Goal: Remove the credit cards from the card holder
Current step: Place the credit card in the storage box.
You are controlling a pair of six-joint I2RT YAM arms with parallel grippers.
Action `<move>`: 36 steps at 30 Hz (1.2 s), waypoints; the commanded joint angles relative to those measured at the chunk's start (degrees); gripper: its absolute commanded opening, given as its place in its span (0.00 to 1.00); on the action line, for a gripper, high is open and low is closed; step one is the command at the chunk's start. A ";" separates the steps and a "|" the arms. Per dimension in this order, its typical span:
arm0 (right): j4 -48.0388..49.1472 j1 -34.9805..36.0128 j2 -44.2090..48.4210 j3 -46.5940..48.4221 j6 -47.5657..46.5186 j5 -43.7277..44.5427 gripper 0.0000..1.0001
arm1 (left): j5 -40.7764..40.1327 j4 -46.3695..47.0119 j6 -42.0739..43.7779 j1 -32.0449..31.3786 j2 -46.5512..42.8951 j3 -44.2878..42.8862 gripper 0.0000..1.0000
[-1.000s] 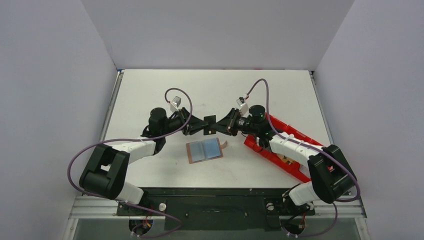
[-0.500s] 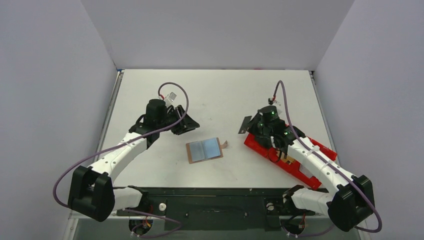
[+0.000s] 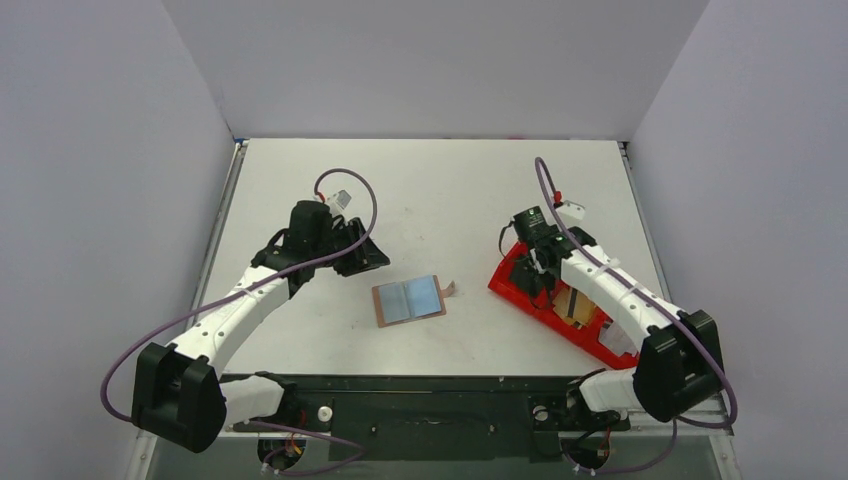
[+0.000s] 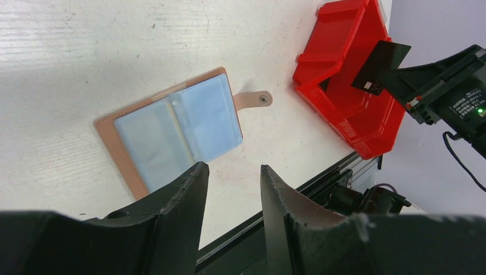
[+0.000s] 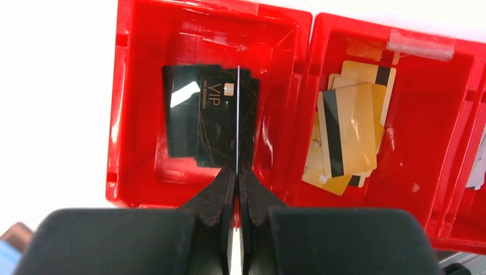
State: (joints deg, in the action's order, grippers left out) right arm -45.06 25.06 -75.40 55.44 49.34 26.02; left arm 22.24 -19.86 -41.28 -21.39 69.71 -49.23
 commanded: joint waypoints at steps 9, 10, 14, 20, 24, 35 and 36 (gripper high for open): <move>3.07 -0.20 -10.06 2.84 -3.72 2.68 0.00 | -1.17 -0.39 1.23 -0.06 -1.88 -1.42 0.36; 3.47 -0.19 -10.66 3.01 -3.68 2.44 0.00 | -1.20 -0.45 1.21 -0.06 -1.87 -1.40 0.36; 3.99 -0.19 -11.93 3.70 -3.42 1.01 0.12 | -1.46 -0.52 1.24 -0.06 -1.78 -1.28 0.36; 3.83 0.12 -10.27 5.12 -3.94 -0.37 0.49 | -1.76 -0.45 1.04 -0.06 -1.73 -1.09 0.37; 3.71 0.71 -7.30 5.85 -4.34 -2.19 0.55 | -1.96 -0.36 0.86 -0.06 -1.75 -0.87 0.36; 4.46 5.42 -4.39 9.12 -5.26 -6.64 0.56 | -3.14 -0.74 0.42 -0.06 -1.76 -0.79 0.37; 4.72 6.57 -4.45 9.44 -5.56 -7.25 0.56 | -4.46 -0.99 0.15 -0.06 -1.81 -0.60 0.37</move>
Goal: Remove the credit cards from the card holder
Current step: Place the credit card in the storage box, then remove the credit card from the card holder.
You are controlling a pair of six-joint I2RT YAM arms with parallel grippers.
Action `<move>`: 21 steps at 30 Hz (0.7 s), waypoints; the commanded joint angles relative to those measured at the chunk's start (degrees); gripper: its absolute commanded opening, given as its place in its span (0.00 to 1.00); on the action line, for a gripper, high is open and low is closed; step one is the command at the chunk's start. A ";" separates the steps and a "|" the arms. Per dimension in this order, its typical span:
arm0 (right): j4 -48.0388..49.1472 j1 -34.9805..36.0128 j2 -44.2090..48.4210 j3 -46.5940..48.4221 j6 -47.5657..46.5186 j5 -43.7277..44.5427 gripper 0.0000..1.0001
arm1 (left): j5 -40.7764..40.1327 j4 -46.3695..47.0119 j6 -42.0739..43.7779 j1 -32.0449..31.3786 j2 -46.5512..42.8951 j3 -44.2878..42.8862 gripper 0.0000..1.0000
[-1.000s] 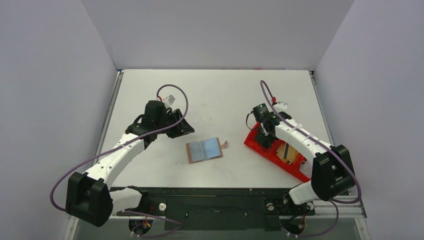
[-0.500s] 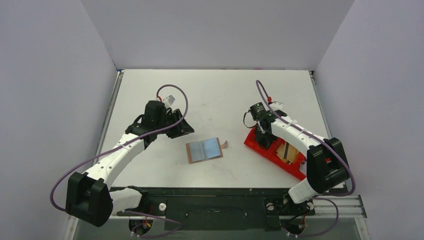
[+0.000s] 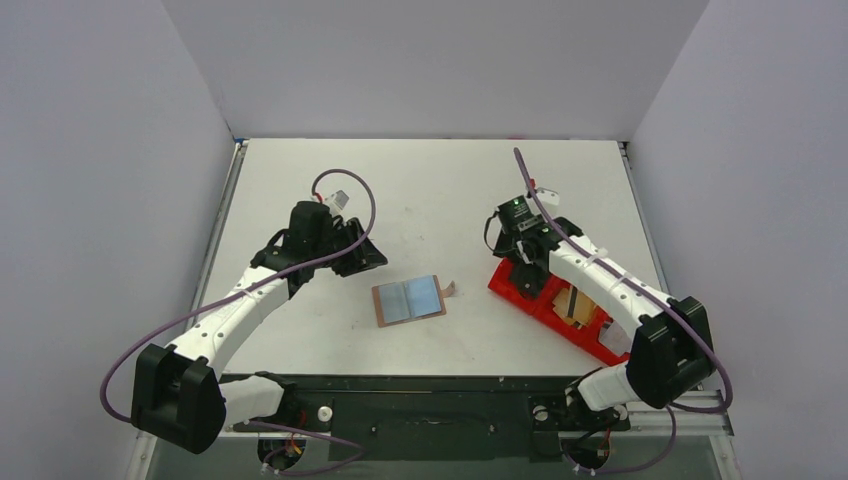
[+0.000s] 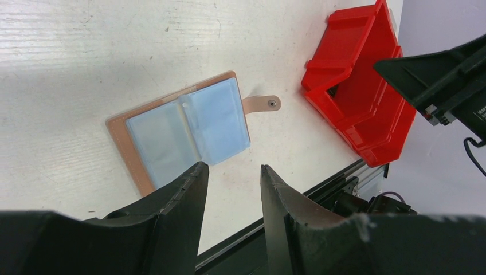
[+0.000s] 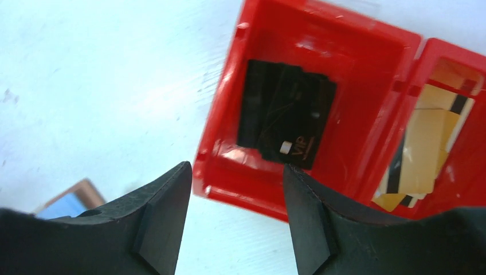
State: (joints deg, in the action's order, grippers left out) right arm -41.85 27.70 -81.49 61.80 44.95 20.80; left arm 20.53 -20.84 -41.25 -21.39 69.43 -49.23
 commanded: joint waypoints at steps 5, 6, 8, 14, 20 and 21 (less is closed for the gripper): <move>7.08 12.51 0.57 4.46 -2.04 -7.26 0.56 | -13.26 -5.39 -0.97 0.01 -2.87 -0.36 0.37; 9.38 14.28 -0.06 4.20 -2.16 -9.55 0.56 | -14.74 -6.81 -1.29 0.07 -3.15 -0.08 0.37; 11.90 17.26 -1.65 4.58 -2.08 -11.52 0.56 | -17.78 -8.07 -1.89 0.41 -4.84 0.95 0.36; 13.10 25.34 -10.75 9.49 -2.91 -11.98 0.57 | -23.57 -12.22 -1.89 2.31 -7.23 1.92 0.37; 13.31 30.21 -19.01 14.57 -3.94 -11.64 0.58 | -24.74 -14.52 -0.37 4.02 -7.94 1.03 0.36; 12.76 30.96 -20.93 15.96 -4.05 -11.43 0.58 | -24.75 -14.74 -0.34 4.28 -8.05 0.96 0.37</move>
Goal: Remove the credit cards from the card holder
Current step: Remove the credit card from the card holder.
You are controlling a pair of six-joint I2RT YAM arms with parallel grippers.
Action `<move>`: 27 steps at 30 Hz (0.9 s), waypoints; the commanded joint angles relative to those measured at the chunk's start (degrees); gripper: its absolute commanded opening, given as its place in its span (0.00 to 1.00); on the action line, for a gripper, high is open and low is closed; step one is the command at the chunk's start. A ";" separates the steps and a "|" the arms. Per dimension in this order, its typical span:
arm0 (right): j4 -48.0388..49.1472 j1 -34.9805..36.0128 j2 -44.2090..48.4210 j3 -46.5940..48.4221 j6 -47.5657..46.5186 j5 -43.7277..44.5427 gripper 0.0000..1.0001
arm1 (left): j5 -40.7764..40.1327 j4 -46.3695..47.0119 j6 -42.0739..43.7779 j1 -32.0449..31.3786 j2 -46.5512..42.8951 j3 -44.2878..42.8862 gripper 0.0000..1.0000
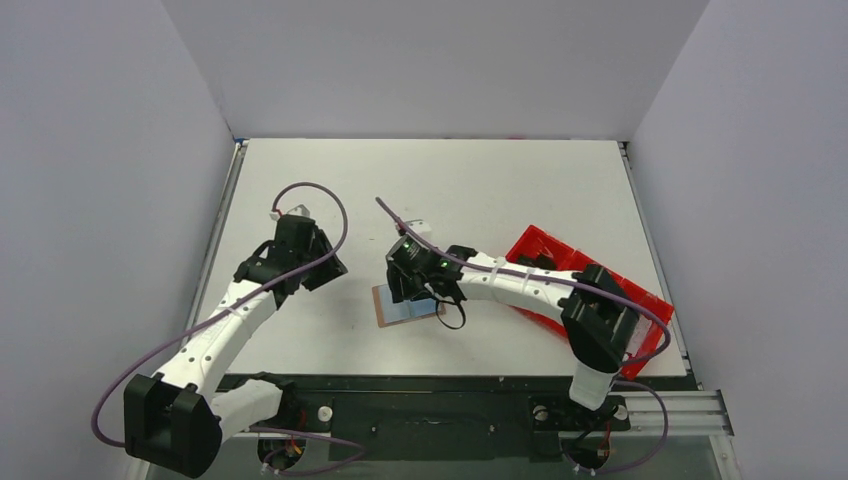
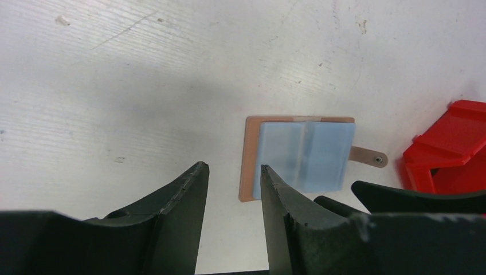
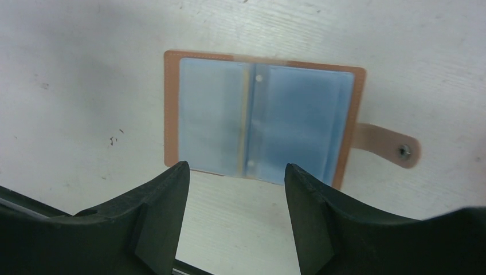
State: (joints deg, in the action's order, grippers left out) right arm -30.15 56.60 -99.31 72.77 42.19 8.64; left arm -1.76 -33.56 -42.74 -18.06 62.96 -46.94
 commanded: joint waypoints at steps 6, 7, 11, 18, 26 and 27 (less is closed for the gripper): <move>-2.21 4.66 -10.43 10.24 -2.25 4.27 0.59 | -2.44 -2.44 1.30 1.68 -1.50 -1.57 0.37; -2.33 4.86 -11.60 10.65 -2.35 4.34 0.59 | -2.36 -2.41 1.40 1.82 -1.47 -1.60 0.37; -3.19 5.30 -14.04 12.06 -2.22 4.69 0.60 | -1.87 -2.31 1.57 2.17 -1.11 -1.65 0.37; -3.77 5.39 -16.28 12.22 -2.18 4.70 0.59 | -0.69 -1.68 1.74 2.46 -0.40 -1.15 0.37; -3.12 5.39 -18.31 10.54 -2.33 3.70 0.58 | 0.70 -0.74 1.59 2.44 0.59 -0.64 0.37; -2.49 5.38 -18.30 10.24 -2.35 3.34 0.58 | 1.16 -0.22 1.60 2.43 0.81 -0.49 0.36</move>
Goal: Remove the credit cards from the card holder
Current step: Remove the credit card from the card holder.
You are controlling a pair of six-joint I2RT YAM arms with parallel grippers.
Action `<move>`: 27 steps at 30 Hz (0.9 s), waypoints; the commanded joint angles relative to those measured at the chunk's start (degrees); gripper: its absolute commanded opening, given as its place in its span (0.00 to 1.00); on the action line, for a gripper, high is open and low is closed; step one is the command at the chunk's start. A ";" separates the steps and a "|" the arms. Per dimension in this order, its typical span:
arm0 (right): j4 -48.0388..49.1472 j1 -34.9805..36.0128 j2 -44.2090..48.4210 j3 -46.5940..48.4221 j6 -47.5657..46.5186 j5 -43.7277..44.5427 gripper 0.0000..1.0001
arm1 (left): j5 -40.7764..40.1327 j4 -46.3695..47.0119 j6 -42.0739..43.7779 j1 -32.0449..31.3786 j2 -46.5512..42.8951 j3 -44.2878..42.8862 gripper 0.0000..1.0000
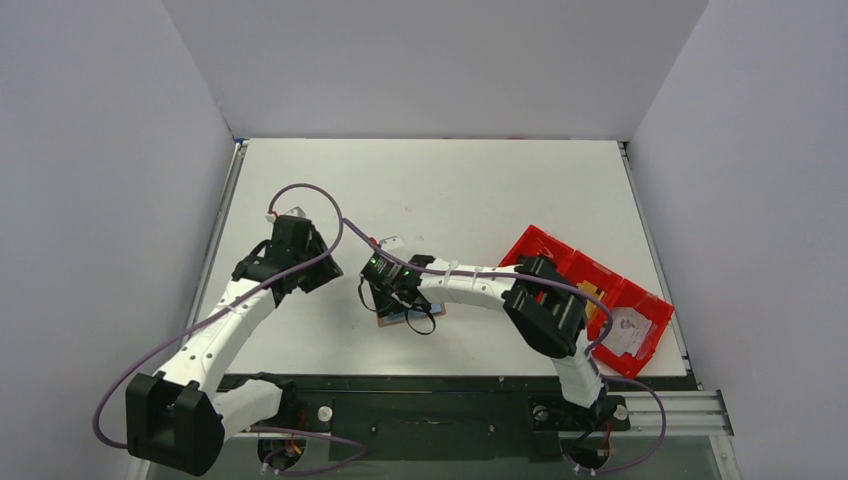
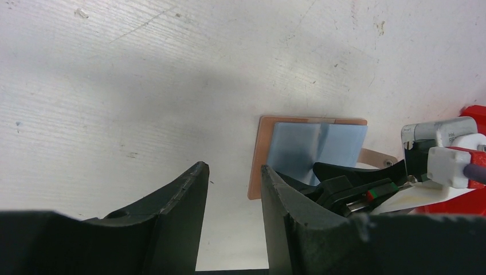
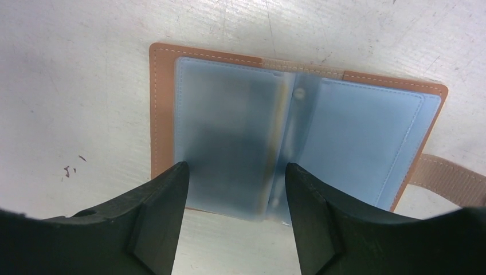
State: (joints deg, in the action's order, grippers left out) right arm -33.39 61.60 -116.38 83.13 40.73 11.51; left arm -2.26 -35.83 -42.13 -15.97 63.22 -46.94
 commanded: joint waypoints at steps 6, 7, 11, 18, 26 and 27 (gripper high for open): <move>4.13 -0.73 -0.76 -3.91 -0.38 -2.59 0.41 | 5.06 4.27 0.27 0.16 2.26 1.66 0.36; 5.73 -1.32 -0.09 -5.58 -0.30 -3.23 0.39 | 5.38 4.89 0.15 0.15 2.39 1.93 0.36; 11.46 -3.61 2.05 -10.92 0.23 -8.10 0.24 | 7.45 6.40 -0.33 -0.56 4.39 3.09 0.36; 20.60 -8.24 4.80 -19.77 2.14 -18.83 0.06 | 11.13 10.43 -1.54 -4.43 8.58 4.04 0.36; 26.59 -10.98 5.24 -24.12 3.28 -24.45 0.00 | 13.68 16.75 -4.40 -9.30 15.62 4.65 0.37; 26.78 -11.27 5.17 -24.27 3.36 -24.85 0.00 | 13.60 17.11 -4.68 -9.84 16.52 4.57 0.36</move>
State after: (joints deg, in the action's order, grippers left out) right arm -6.11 50.65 -108.40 62.35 44.16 -11.44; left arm 9.67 -24.47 -44.84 -23.99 77.52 -42.09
